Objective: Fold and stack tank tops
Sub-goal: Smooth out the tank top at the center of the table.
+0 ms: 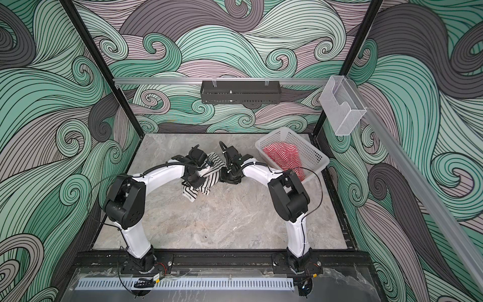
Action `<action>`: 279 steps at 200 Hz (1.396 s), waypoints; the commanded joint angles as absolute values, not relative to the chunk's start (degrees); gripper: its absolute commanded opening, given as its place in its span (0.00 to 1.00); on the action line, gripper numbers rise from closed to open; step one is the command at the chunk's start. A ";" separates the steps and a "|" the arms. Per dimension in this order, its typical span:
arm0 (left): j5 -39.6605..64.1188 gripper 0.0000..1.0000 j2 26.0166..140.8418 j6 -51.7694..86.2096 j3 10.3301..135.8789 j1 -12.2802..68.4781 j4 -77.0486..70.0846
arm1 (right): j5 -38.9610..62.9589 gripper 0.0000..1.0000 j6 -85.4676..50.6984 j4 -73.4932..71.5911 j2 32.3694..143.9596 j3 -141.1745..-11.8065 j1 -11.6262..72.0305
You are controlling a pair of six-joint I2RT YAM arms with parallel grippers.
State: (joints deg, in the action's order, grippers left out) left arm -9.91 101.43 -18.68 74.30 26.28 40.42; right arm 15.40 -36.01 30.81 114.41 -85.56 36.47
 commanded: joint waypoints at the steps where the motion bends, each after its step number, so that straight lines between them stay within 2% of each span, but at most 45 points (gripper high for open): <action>1: -8.53 0.00 90.14 -19.18 75.77 22.80 38.26 | 15.79 0.48 -35.77 30.58 113.09 -85.87 36.65; 24: -6.94 0.00 83.97 -19.34 75.45 19.06 35.70 | 17.49 0.48 -36.02 29.76 114.61 -86.79 36.76; 53: -7.27 0.00 82.25 -20.08 73.33 13.97 32.51 | 18.70 0.49 -36.06 29.82 117.21 -89.64 37.17; 97: -22.58 0.00 95.15 -22.51 73.82 8.53 28.89 | 21.06 0.51 -35.07 31.99 123.01 -97.21 38.77; 126: -29.74 0.32 101.25 -20.65 76.46 7.30 29.28 | 22.53 0.51 -33.94 33.87 126.37 -102.94 42.11; 148: -27.01 0.49 96.55 -19.24 73.74 7.21 28.93 | 23.99 0.52 -33.57 35.00 129.02 -106.95 45.36; 163: -24.40 0.56 92.46 -18.64 71.47 7.29 28.95 | 24.15 0.52 -34.08 35.53 131.23 -109.41 47.01; 228: -20.18 0.56 83.13 -16.74 65.59 7.29 33.17 | 23.15 0.52 -34.98 41.54 140.75 -120.56 49.94; 256: -16.83 0.56 79.19 -16.42 63.00 7.29 33.73 | 17.18 0.47 -33.23 46.78 143.57 -125.24 50.10; 279: -14.06 0.56 77.95 -16.66 61.80 7.38 34.25 | 13.38 0.40 -31.62 49.83 144.64 -128.14 50.09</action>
State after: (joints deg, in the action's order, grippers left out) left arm -18.35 80.58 -17.34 61.98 7.20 32.53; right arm 19.33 -33.52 44.14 144.16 -125.23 50.19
